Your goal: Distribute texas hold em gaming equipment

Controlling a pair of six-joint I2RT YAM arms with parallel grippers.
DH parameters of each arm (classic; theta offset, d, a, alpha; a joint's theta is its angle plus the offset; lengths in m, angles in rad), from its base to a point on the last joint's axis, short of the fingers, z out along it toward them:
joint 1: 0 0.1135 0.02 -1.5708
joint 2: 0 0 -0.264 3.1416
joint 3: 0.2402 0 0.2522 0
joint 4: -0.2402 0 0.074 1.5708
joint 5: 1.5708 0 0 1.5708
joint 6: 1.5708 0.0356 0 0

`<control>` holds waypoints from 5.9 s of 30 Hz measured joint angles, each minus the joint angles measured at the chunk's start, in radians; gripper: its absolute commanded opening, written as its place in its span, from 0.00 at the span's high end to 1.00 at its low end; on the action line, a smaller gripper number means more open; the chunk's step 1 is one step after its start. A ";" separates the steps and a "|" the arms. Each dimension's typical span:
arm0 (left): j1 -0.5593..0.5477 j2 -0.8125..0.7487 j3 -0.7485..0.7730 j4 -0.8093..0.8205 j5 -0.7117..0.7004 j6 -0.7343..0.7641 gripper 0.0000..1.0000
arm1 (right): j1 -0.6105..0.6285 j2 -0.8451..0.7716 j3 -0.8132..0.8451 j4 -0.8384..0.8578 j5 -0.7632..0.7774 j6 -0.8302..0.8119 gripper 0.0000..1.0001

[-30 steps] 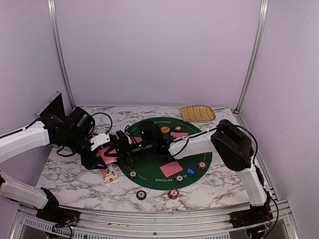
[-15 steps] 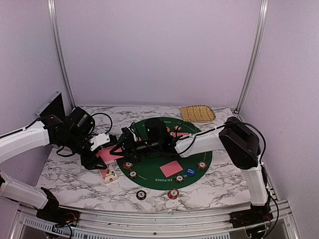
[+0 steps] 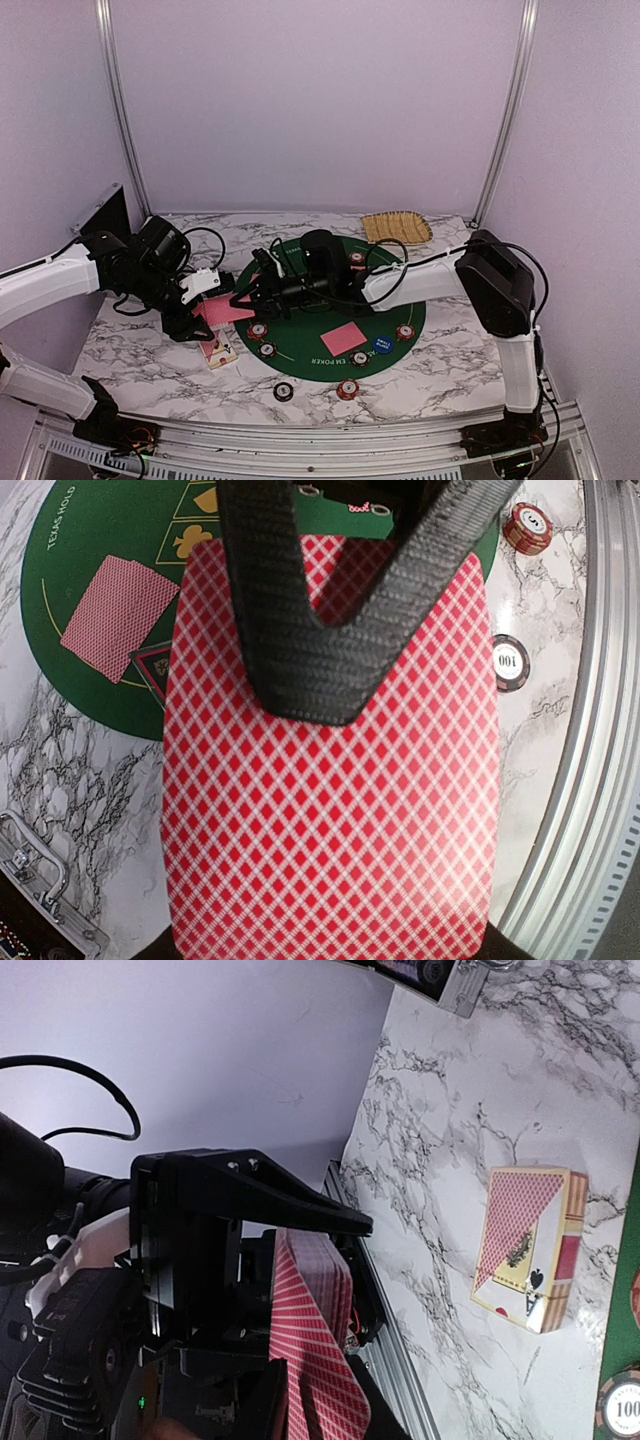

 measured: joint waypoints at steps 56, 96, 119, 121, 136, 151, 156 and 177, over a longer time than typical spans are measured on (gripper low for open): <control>0.000 0.000 0.000 0.000 0.000 0.000 1.00 | -0.684 -0.116 -0.163 -0.514 0.085 -0.470 1.00; 0.000 0.000 0.000 0.000 0.000 -0.011 1.00 | -0.653 -0.149 0.040 -0.916 0.587 -0.698 0.01; 0.000 0.000 0.000 0.000 0.000 -0.011 1.00 | -0.290 -0.461 -0.154 -0.729 0.763 -0.574 0.01; 0.000 0.000 0.000 0.000 0.000 -0.011 1.00 | -0.305 -0.526 -0.226 -0.645 0.715 -0.534 0.01; 0.000 0.000 0.000 0.000 0.000 -0.011 1.00 | -0.118 -0.370 -0.234 -0.428 0.428 -0.415 0.01; 0.001 0.000 0.000 0.000 0.000 -0.011 1.00 | 0.021 -0.075 -0.087 -0.132 0.102 -0.214 0.01; 0.001 0.000 0.000 0.000 0.000 -0.011 1.00 | 0.039 -0.052 -0.055 -0.079 0.064 -0.175 0.01; 0.007 -0.002 0.001 0.005 0.000 -0.015 1.00 | 0.065 0.121 0.126 -0.017 -0.037 -0.092 0.04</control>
